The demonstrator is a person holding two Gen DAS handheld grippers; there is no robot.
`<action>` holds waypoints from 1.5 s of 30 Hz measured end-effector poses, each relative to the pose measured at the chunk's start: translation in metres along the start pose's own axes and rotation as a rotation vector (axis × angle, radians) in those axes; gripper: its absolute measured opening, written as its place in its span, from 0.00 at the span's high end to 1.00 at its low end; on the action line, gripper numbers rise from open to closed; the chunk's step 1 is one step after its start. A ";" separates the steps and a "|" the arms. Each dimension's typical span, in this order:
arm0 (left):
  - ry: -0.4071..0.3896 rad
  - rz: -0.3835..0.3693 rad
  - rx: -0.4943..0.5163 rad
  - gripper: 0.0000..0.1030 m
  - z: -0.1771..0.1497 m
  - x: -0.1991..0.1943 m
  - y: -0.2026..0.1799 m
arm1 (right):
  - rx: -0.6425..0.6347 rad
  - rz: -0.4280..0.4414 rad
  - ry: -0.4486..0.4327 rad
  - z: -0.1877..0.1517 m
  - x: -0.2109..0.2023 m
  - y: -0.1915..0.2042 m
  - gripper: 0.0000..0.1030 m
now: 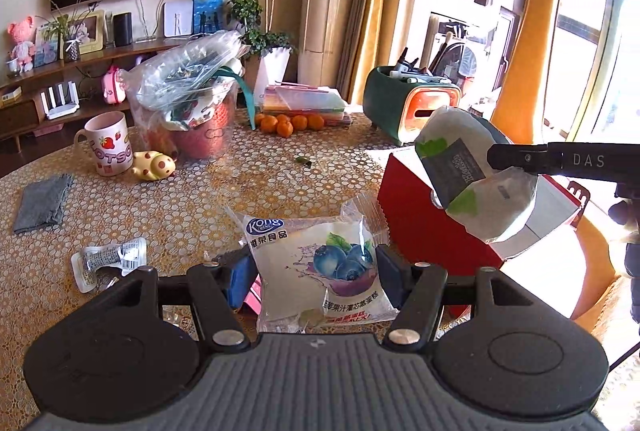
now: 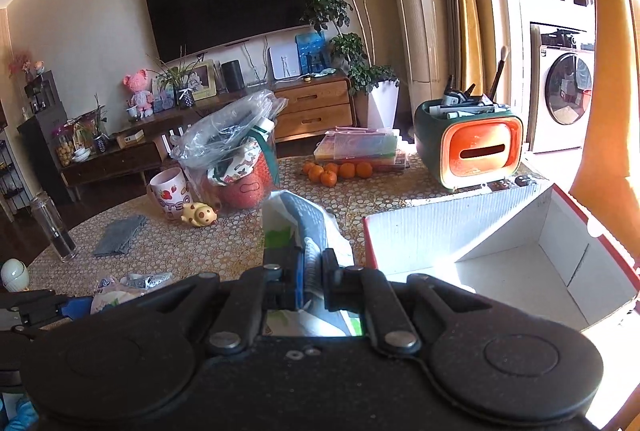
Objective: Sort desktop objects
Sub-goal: 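Lift and carry the blueberry bag with left tool while right tool carries the white packet to the box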
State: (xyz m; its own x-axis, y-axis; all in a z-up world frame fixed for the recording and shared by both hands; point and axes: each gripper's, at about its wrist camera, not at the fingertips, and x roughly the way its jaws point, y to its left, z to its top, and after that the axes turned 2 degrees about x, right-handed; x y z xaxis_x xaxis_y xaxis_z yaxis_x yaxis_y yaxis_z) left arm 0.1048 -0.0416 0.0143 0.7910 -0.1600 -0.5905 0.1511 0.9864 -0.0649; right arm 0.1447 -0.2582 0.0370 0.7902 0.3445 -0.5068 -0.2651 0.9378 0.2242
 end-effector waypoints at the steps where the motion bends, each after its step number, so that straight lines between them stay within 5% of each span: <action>1: -0.001 -0.005 0.007 0.39 0.001 0.000 -0.004 | 0.001 -0.003 -0.007 0.001 -0.003 -0.003 0.92; 19: -0.007 -0.116 0.129 0.39 0.036 0.032 -0.087 | 0.065 -0.116 -0.042 0.006 -0.019 -0.085 0.92; 45: 0.111 -0.210 0.347 0.39 0.066 0.159 -0.202 | 0.119 -0.271 0.001 0.000 0.016 -0.192 0.92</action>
State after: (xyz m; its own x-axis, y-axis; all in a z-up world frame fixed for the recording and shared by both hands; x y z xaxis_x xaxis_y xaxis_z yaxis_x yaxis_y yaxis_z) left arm 0.2385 -0.2690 -0.0134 0.6556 -0.3326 -0.6779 0.5081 0.8584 0.0702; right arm 0.2085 -0.4326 -0.0139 0.8226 0.0827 -0.5626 0.0222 0.9839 0.1771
